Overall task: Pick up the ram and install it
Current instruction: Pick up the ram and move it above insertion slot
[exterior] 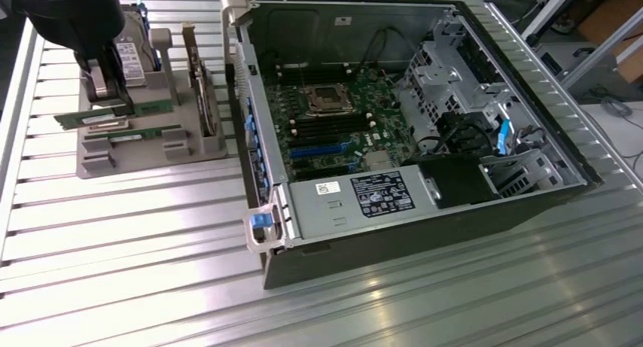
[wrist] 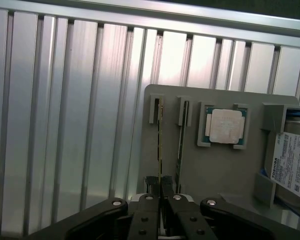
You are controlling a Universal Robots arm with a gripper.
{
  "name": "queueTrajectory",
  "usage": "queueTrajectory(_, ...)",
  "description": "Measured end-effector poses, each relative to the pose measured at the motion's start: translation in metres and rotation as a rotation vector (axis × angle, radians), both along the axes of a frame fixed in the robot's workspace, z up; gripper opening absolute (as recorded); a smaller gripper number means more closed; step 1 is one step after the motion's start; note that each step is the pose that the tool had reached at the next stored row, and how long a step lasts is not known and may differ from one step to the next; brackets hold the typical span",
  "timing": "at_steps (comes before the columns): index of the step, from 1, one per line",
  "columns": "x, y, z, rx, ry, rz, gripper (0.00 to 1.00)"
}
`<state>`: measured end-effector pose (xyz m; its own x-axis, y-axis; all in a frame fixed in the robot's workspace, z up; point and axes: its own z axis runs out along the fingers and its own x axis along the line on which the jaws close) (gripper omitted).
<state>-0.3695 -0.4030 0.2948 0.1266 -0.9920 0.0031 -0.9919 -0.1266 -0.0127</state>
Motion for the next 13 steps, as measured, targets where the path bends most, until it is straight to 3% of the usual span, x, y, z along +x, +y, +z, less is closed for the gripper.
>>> queueTrajectory(9,0.0,0.0,0.0016,0.0034,0.0001,0.0,0.13)
queueTrajectory(13,0.0,0.0,0.0024,0.0074,0.0,0.0,0.13)
